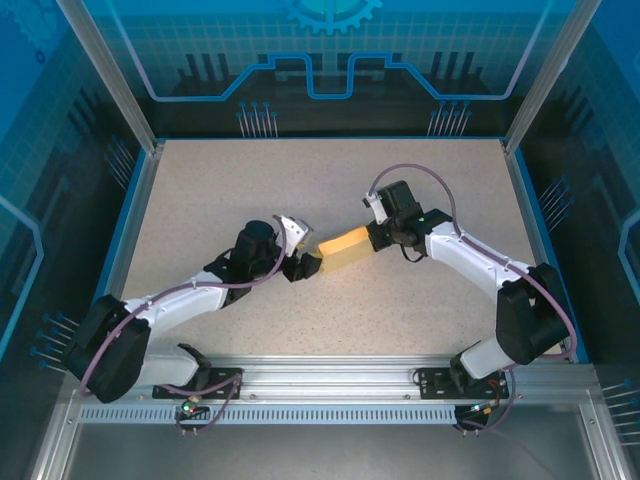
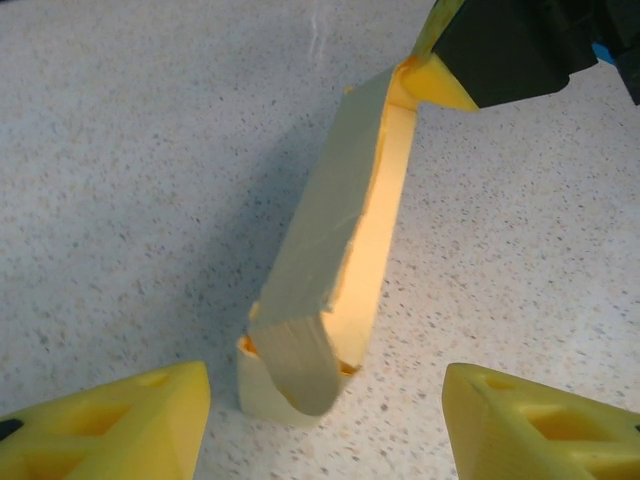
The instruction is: Fold the paper box
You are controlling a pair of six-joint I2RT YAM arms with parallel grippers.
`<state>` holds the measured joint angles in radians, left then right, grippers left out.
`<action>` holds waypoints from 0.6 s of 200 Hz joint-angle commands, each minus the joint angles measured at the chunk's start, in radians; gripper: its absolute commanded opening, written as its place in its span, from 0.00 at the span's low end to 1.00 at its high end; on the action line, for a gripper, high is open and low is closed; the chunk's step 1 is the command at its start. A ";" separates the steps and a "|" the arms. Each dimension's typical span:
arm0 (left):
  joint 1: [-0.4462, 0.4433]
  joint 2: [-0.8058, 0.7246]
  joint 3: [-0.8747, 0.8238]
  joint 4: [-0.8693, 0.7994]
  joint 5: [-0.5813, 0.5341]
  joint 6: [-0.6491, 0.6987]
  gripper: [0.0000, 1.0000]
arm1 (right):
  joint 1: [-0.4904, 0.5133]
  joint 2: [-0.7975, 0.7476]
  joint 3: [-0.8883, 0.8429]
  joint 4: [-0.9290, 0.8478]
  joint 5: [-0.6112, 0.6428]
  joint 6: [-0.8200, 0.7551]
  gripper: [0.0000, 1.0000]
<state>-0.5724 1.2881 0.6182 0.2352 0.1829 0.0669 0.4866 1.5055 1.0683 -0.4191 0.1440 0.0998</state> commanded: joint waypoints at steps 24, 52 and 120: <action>-0.087 0.020 0.134 -0.246 -0.181 -0.130 0.56 | 0.015 -0.015 0.029 -0.041 0.021 0.047 0.02; -0.113 0.059 0.179 -0.256 -0.244 -0.172 0.49 | 0.016 -0.007 0.035 -0.041 0.017 0.047 0.02; -0.122 0.102 0.233 -0.333 -0.272 -0.173 0.34 | 0.016 -0.001 0.037 -0.040 0.022 0.047 0.02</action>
<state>-0.6838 1.3785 0.8204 -0.0490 -0.0681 -0.0891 0.4927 1.5051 1.0752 -0.4397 0.1555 0.1314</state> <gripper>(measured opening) 0.357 0.053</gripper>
